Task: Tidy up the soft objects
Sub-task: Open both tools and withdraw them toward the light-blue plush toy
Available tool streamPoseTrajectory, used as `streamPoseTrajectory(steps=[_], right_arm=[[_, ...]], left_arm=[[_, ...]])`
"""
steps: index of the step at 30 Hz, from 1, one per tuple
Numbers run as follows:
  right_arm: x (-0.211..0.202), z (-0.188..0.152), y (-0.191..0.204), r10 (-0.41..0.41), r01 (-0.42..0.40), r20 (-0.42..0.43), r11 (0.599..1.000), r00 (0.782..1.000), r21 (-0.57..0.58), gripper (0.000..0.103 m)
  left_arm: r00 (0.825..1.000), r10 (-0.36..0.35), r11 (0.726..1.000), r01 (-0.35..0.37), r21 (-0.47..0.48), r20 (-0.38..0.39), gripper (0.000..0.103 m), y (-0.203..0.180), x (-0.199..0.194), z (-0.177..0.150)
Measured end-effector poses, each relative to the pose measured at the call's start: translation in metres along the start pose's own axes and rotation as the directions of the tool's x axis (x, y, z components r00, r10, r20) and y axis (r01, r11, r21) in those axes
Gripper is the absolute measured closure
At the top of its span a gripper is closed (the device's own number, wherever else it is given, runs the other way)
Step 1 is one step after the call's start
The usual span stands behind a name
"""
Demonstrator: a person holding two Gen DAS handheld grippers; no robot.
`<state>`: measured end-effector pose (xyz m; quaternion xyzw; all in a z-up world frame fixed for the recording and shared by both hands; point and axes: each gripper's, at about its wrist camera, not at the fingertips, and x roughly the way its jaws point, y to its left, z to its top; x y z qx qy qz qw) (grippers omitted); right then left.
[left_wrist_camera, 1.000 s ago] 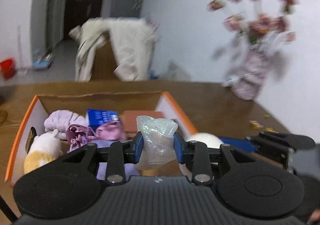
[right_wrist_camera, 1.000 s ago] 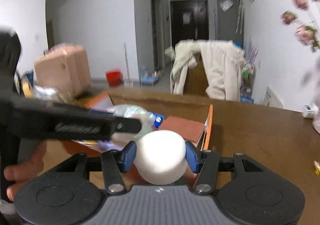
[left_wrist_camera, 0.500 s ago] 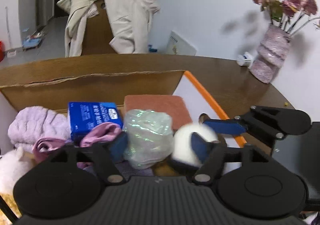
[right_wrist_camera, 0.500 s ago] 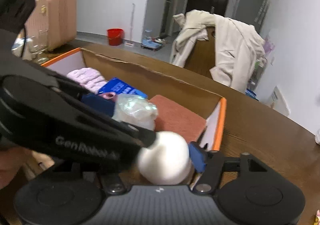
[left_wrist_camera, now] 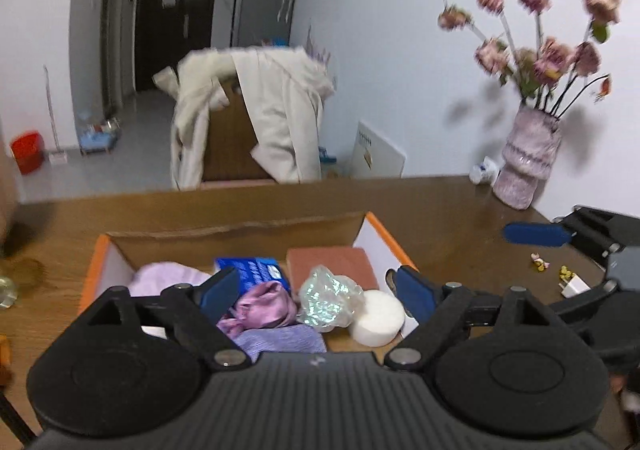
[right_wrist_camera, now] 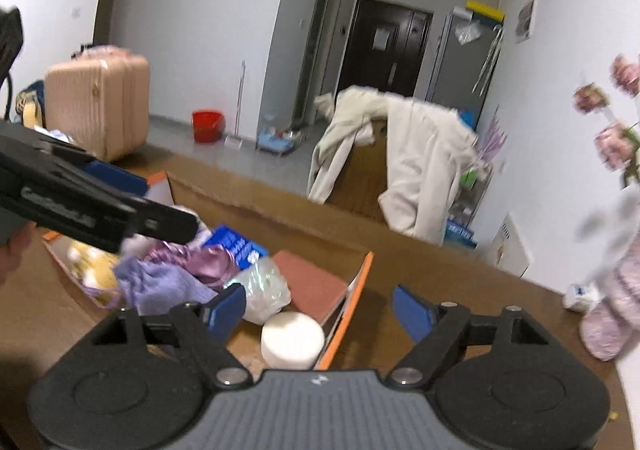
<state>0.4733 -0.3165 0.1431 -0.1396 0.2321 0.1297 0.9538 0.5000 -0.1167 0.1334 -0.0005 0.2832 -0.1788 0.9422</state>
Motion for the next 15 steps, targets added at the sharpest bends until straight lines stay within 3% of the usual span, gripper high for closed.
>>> streamPoseTrajectory(steps=[7, 12, 15], right_arm=[[-0.092, -0.008, 0.010, 0.013, -0.013, 0.102, 1.000, 0.995, 0.001, 0.017], [-0.138, -0.049, 0.029, 0.060, -0.067, 0.146, 0.997, 0.987, 0.049, 0.016], [-0.163, -0.090, 0.040, 0.079, -0.098, 0.155, 0.988, 0.985, 0.118, 0.016]], left_arm=[[0.991, 0.051, 0.998, -0.055, 0.029, 0.126, 0.010, -0.021, -0.103, -0.023], [0.981, 0.050, 0.999, -0.050, -0.001, 0.188, 0.005, -0.033, -0.164, -0.082], [0.969, 0.106, 0.994, -0.102, -0.028, 0.221, 0.005, -0.042, -0.189, -0.129]])
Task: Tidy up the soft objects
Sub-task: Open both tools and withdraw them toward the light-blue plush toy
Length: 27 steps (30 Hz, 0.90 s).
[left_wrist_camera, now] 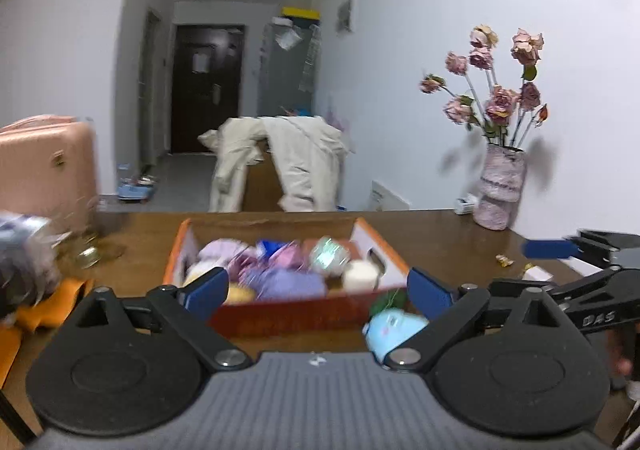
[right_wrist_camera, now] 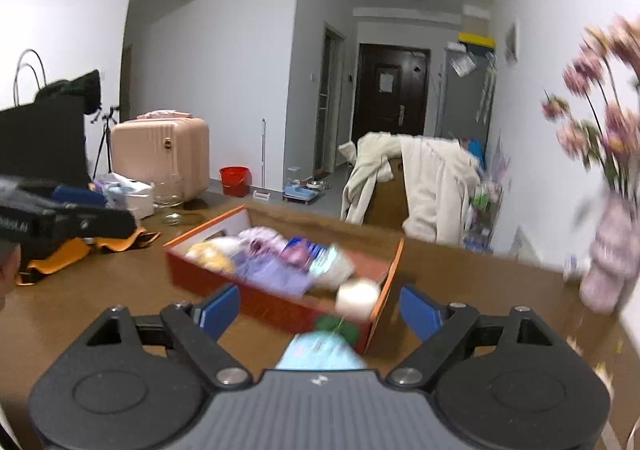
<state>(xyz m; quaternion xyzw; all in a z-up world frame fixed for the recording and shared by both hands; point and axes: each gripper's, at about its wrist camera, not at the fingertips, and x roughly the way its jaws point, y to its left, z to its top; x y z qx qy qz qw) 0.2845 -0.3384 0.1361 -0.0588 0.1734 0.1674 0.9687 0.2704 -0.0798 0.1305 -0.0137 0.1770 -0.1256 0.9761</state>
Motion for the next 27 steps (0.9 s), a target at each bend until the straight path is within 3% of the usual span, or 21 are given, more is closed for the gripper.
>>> streamPoseTrajectory(steps=[3, 6, 9, 16, 23, 27], right_arm=[[-0.022, -0.037, 0.007, -0.004, 0.005, -0.011, 0.998, 1.000, 0.063, 0.015], [-0.043, -0.073, 0.013, -0.004, 0.009, -0.040, 0.992, 0.999, 0.125, 0.015], [-0.057, -0.101, 0.020, 0.011, 0.001, -0.068, 0.986, 0.998, 0.167, 0.015], [-0.064, -0.114, 0.029, -0.014, 0.028, -0.097, 0.988, 0.995, 0.150, 0.015], [-0.053, -0.108, 0.022, -0.018, 0.033, -0.090, 0.986, 0.996, 0.163, 0.015], [-0.035, -0.107, 0.010, -0.015, 0.038, -0.115, 0.980, 0.993, 0.195, 0.018]], left_arm=[[0.998, 0.068, 0.997, -0.068, -0.034, 0.001, 0.005, -0.005, -0.028, -0.044], [0.995, 0.097, 0.991, -0.099, -0.095, -0.027, 0.005, -0.007, -0.051, -0.084], [0.991, 0.116, 0.989, -0.121, -0.087, -0.064, 0.005, -0.016, -0.066, -0.110], [0.996, 0.081, 0.996, -0.083, -0.042, -0.045, 0.005, -0.029, -0.072, -0.114], [0.996, -0.011, 1.000, 0.011, 0.005, -0.085, 0.007, -0.040, -0.030, -0.112], [0.989, -0.065, 0.997, 0.071, 0.036, -0.134, 0.025, -0.049, 0.013, -0.112]])
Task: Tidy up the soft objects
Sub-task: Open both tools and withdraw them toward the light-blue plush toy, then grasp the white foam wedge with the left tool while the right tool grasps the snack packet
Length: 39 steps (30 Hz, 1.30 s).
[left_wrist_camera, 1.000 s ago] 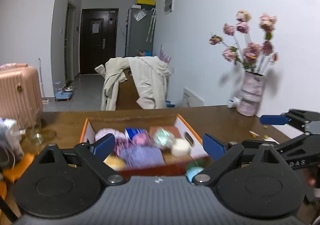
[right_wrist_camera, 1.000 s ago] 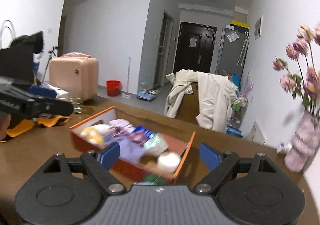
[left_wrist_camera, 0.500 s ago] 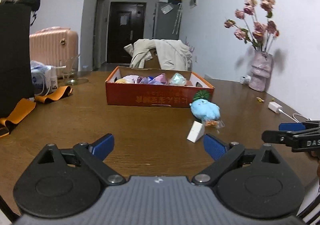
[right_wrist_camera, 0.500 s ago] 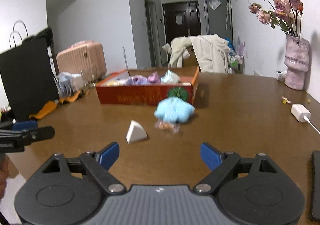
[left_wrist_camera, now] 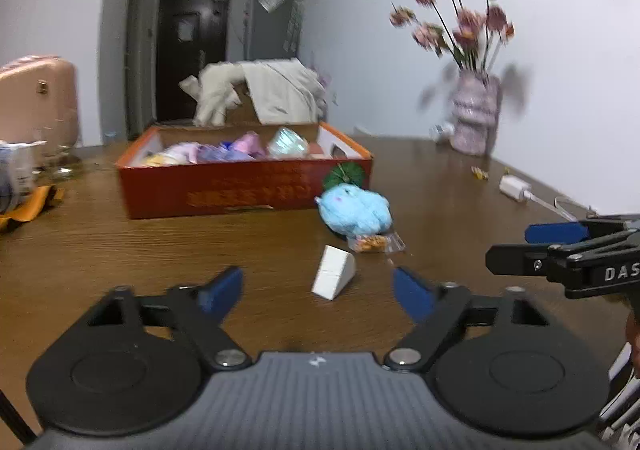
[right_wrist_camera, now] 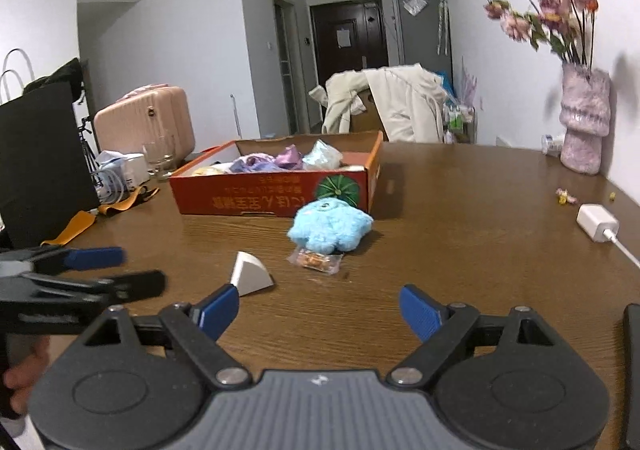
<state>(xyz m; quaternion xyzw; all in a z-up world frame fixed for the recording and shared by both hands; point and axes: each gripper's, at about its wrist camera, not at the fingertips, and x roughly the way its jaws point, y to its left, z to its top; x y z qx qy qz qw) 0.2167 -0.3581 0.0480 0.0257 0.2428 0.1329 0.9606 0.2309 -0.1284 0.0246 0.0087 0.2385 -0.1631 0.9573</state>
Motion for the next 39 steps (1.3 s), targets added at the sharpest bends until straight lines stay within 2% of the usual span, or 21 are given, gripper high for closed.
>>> streamPoseTrajectory(steps=[1, 5, 8, 10, 13, 15, 18, 20, 24, 32, 39], right_arm=[[0.007, 0.002, -0.003, 0.008, -0.007, -0.012, 1.000, 1.000, 0.009, 0.019], [0.036, 0.010, -0.011, 0.039, -0.038, -0.043, 0.999, 0.998, 0.025, 0.026], [0.059, 0.019, -0.014, 0.063, -0.062, -0.056, 0.998, 0.996, 0.026, 0.034], [0.080, 0.026, -0.015, 0.071, -0.070, -0.070, 0.997, 0.995, 0.017, 0.042], [0.110, 0.035, -0.010, 0.095, -0.097, -0.097, 0.995, 0.991, -0.015, 0.049], [0.129, 0.039, -0.005, 0.100, -0.107, -0.125, 0.993, 0.987, -0.046, 0.055], [0.152, 0.038, 0.005, 0.063, -0.084, -0.166, 0.989, 0.984, -0.122, 0.060], [0.157, 0.035, 0.008, 0.070, -0.097, -0.190, 0.986, 0.979, -0.136, 0.064], [0.147, 0.026, 0.016, 0.066, -0.098, -0.194, 0.981, 0.979, -0.165, 0.084], [0.099, 0.002, 0.033, 0.109, -0.130, -0.179, 0.985, 0.978, -0.112, 0.087], [0.033, -0.003, 0.037, 0.106, -0.114, -0.081, 0.989, 0.991, -0.096, 0.087]], left_arm=[[1.000, -0.012, 1.000, 0.012, 0.011, -0.020, 0.031, -0.002, 0.013, 0.001], [0.996, -0.038, 0.998, 0.042, 0.047, -0.078, 0.039, -0.007, 0.055, 0.003], [0.992, -0.063, 0.996, 0.069, 0.055, -0.113, 0.052, -0.007, 0.078, 0.004], [0.986, -0.088, 0.994, 0.095, 0.045, -0.140, 0.071, -0.003, 0.089, 0.004], [0.981, -0.105, 0.994, 0.109, 0.016, -0.164, 0.080, 0.006, 0.095, 0.004], [0.977, -0.131, 0.991, 0.128, -0.029, -0.166, 0.081, 0.015, 0.095, 0.007], [0.981, -0.115, 0.992, 0.107, -0.060, -0.154, 0.081, 0.026, 0.090, 0.010], [0.984, -0.100, 0.993, 0.091, -0.070, -0.146, 0.081, 0.032, 0.087, 0.012], [0.988, -0.062, 0.995, 0.051, -0.083, -0.138, 0.082, 0.039, 0.080, 0.014], [0.994, -0.054, 0.997, 0.048, -0.064, -0.098, 0.082, 0.025, 0.048, 0.018], [0.997, -0.058, 0.998, 0.056, -0.034, -0.043, 0.082, 0.003, 0.003, 0.019]])
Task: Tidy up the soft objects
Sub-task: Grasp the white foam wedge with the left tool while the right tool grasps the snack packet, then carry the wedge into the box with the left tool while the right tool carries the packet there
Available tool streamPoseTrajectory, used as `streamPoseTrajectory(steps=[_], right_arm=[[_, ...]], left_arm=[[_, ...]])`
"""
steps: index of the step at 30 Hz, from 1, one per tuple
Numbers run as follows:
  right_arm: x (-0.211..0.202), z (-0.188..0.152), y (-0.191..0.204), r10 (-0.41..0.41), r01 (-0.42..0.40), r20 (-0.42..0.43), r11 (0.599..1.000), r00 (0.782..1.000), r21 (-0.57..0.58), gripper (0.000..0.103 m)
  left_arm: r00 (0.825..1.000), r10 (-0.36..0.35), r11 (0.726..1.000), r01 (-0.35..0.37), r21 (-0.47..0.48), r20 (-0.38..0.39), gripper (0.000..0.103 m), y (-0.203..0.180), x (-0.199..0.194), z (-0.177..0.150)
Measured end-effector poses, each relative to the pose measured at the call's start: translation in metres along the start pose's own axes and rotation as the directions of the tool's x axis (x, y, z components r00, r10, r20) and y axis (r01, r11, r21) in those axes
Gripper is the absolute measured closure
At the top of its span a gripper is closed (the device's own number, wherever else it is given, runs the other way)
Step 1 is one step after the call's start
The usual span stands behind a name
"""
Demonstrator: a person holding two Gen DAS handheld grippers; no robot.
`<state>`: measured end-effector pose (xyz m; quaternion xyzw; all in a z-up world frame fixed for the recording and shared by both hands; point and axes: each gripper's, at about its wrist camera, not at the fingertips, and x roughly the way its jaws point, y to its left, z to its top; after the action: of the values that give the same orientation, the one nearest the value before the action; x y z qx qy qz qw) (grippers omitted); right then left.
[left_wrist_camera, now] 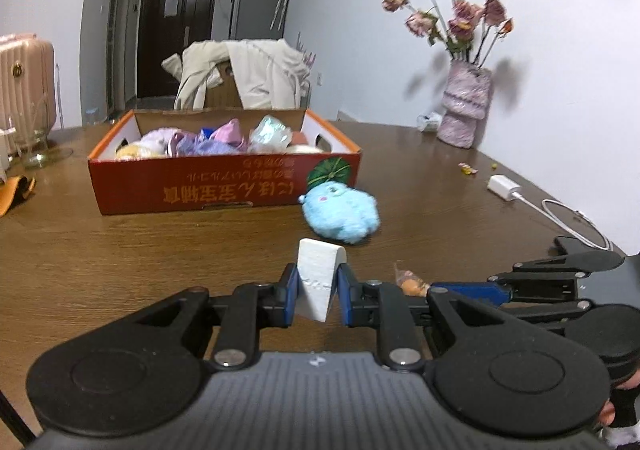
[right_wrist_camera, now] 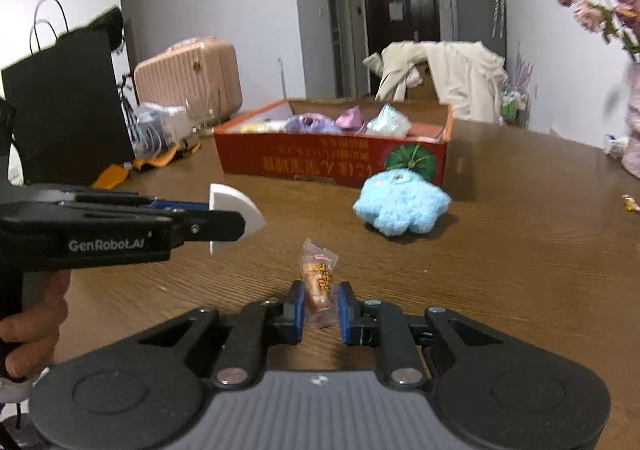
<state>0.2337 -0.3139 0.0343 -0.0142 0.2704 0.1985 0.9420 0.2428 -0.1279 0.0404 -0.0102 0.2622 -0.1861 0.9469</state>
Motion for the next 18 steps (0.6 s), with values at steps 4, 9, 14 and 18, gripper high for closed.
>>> streamPoseTrajectory(steps=[4, 9, 14, 18], right_arm=[[-0.028, -0.005, 0.002, -0.009, 0.008, 0.047, 1.000, 0.999, 0.017, 0.087], [-0.050, -0.011, 0.006, 0.002, -0.003, 0.072, 1.000, 0.997, 0.012, 0.087], [-0.054, -0.012, 0.004, 0.009, -0.011, 0.081, 1.000, 0.997, 0.021, 0.087], [-0.049, -0.002, -0.004, 0.005, -0.009, 0.094, 0.999, 0.996, 0.034, 0.087]], left_arm=[[0.999, -0.002, 1.000, 0.002, 0.015, 0.036, 0.082, -0.012, -0.024, -0.002], [0.999, -0.020, 1.000, 0.020, -0.007, 0.047, 0.082, -0.017, -0.041, -0.005], [0.999, -0.011, 1.000, 0.012, -0.013, 0.053, 0.082, -0.018, -0.041, -0.003], [0.998, -0.017, 1.000, 0.017, -0.001, 0.057, 0.082, -0.014, -0.030, 0.011]])
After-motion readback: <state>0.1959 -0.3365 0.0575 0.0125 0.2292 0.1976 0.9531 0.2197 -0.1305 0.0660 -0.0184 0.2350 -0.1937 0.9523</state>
